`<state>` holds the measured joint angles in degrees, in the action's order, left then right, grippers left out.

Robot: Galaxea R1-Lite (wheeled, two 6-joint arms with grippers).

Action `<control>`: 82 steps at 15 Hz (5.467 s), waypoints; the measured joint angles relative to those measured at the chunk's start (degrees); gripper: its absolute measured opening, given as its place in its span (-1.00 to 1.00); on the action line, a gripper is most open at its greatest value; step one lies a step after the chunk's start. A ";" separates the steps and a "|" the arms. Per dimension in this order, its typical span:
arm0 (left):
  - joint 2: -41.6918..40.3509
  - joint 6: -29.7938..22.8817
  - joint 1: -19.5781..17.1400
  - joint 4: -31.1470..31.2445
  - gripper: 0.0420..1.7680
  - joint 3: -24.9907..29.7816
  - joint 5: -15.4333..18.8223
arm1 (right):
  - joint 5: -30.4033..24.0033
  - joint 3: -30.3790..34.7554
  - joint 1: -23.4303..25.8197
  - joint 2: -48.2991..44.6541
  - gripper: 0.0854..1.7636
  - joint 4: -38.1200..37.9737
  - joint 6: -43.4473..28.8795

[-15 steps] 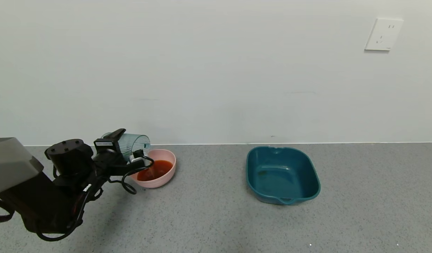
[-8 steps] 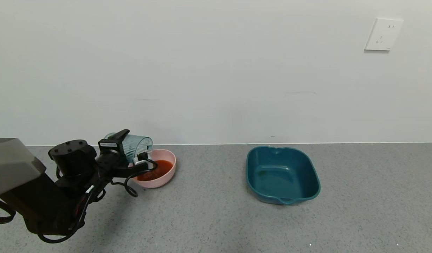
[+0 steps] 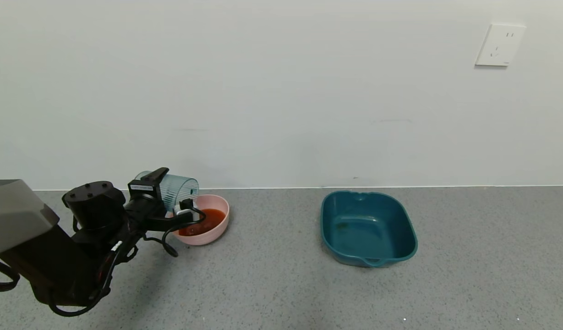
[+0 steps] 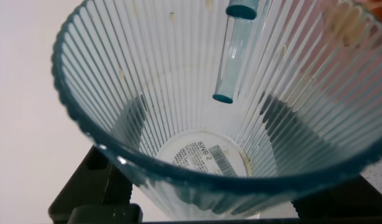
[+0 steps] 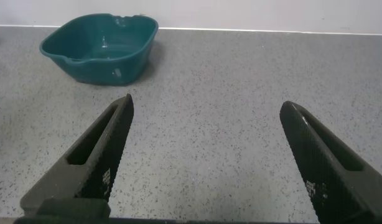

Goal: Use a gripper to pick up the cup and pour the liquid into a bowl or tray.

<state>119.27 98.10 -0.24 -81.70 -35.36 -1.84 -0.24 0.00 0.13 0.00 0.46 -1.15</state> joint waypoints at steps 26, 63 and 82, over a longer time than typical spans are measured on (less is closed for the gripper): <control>-10.87 -25.55 6.96 2.66 0.50 8.91 -2.90 | 0.00 0.00 0.02 0.00 0.94 0.02 0.02; 4.10 -98.89 37.43 -7.72 0.50 13.96 -6.64 | 0.00 0.00 0.00 0.00 0.94 0.02 0.00; 17.34 -100.90 33.26 -7.74 0.50 -2.28 -9.34 | 0.00 0.00 0.00 0.00 0.94 0.02 0.02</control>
<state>136.61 -2.80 33.01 -89.44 -37.64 -11.18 -0.24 0.00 0.13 0.00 0.49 -1.12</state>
